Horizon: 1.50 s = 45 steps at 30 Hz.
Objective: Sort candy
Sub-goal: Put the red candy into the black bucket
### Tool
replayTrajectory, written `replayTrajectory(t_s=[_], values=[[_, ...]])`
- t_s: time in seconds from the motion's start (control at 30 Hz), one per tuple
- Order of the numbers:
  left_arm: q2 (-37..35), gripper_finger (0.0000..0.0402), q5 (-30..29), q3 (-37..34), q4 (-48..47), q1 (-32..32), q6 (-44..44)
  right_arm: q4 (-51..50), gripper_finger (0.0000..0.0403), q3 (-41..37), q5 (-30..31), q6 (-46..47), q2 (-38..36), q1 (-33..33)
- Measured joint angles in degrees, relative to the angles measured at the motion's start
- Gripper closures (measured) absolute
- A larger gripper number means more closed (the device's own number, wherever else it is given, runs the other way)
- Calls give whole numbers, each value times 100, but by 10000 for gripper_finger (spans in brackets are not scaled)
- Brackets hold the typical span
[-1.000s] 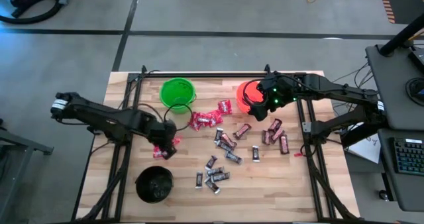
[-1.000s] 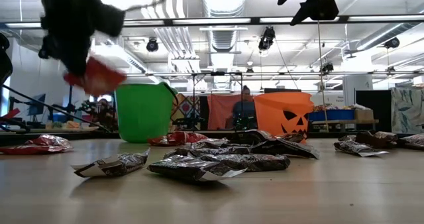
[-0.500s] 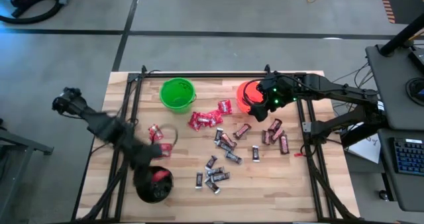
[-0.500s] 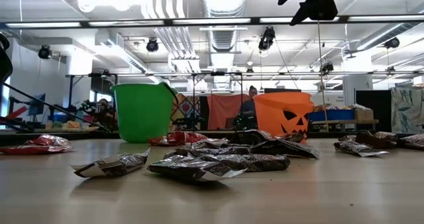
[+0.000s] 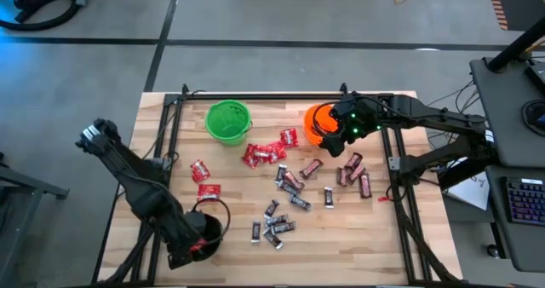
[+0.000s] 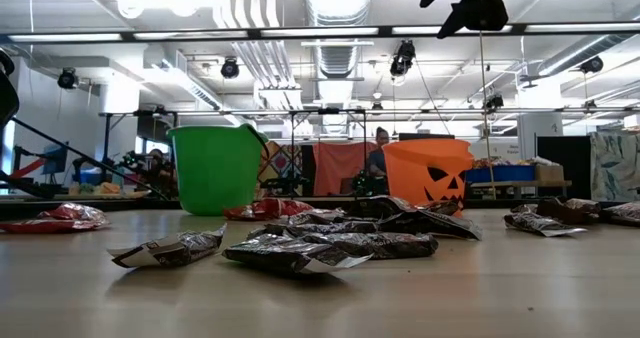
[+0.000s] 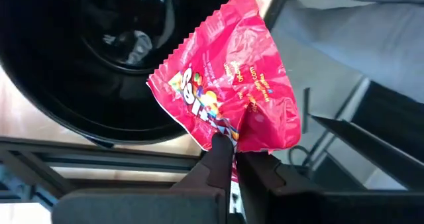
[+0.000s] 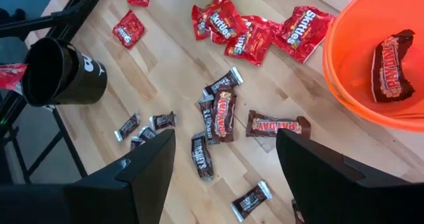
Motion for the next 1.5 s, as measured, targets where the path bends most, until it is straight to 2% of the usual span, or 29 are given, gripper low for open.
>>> replayTrajectory(t_s=[0.23, 0.4, 0.67, 0.87, 1.0, 1.3, 1.5], values=[[5, 401, 19, -7, -211, 126, 396, -1, 142, 0, -4, -26, 0, 0], [-34, 401, 574, -219, -215, 459, 869, -1, 133, 0, -4, -66, 0, 0], [-186, 401, 580, -661, -131, 989, 1528, -1, 130, 0, -7, -131, 0, 0], [-184, 398, 686, -674, -97, 1128, 1485, -4, 132, 0, -21, -136, 0, 0], [-191, 369, 590, -497, -22, 1119, 1451, -3, 127, 0, -26, -138, 0, 0], [-194, 269, 551, -220, -337, 1122, 1186, -1, 120, 0, -22, -156, 0, 0], [-218, 241, 545, 213, -453, 1234, 1183, 16, 120, 0, -2, -162, 0, 0]])
